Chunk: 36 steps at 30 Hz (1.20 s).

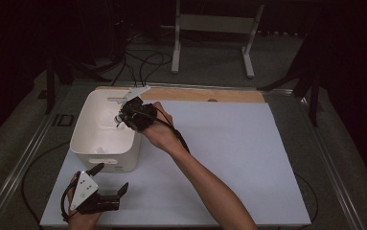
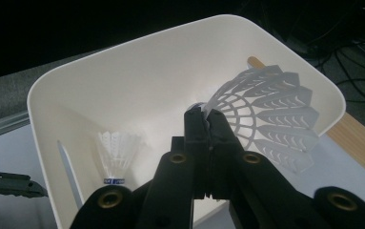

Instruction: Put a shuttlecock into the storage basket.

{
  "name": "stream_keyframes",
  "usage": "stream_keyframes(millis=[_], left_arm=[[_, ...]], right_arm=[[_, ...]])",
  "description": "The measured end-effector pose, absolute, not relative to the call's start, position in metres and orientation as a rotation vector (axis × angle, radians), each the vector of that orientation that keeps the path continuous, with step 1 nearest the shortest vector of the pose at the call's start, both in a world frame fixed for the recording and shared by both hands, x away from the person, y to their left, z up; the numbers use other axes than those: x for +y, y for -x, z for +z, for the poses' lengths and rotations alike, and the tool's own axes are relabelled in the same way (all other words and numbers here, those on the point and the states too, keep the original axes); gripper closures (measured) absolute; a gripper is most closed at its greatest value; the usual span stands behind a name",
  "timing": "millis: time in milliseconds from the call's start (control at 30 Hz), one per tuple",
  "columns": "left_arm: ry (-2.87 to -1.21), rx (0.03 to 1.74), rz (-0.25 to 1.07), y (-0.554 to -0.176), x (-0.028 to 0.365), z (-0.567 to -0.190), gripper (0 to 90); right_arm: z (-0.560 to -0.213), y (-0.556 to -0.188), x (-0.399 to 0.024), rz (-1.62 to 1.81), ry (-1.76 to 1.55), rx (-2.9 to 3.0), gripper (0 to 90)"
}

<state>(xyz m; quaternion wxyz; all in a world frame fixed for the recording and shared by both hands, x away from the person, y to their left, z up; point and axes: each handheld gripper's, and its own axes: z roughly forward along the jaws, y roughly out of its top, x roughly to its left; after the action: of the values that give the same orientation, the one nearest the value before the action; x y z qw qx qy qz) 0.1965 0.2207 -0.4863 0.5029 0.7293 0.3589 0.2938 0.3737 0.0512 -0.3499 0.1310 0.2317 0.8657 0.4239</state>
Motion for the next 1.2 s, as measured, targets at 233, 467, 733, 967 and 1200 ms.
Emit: stream_keyframes(millis=[233,467,733,967,1200], left_arm=[[-1.764,0.864,0.71,-0.197,0.22,-0.486,0.4],[-1.766,0.863,0.709,-0.197,0.22,-0.486,0.3],[-1.764,0.864,0.71,-0.196,0.22,-0.486,0.3],[-1.764,0.863,0.709,-0.196,0.22,-0.486,0.3],[-1.767,0.863,0.709,-0.197,0.22,-0.486,0.3]], right_arm=[[-0.35,-0.372,0.054,1.233,-0.666,2.522,89.4],[-0.35,-0.371,0.056,1.241,-0.654,2.53,89.0],[-0.35,-0.37,0.056,1.265,-0.635,2.549,67.9],[-0.347,-0.368,0.045,1.247,-0.665,2.53,24.2],[-0.349,-0.37,0.037,1.233,-0.691,2.514,13.6]])
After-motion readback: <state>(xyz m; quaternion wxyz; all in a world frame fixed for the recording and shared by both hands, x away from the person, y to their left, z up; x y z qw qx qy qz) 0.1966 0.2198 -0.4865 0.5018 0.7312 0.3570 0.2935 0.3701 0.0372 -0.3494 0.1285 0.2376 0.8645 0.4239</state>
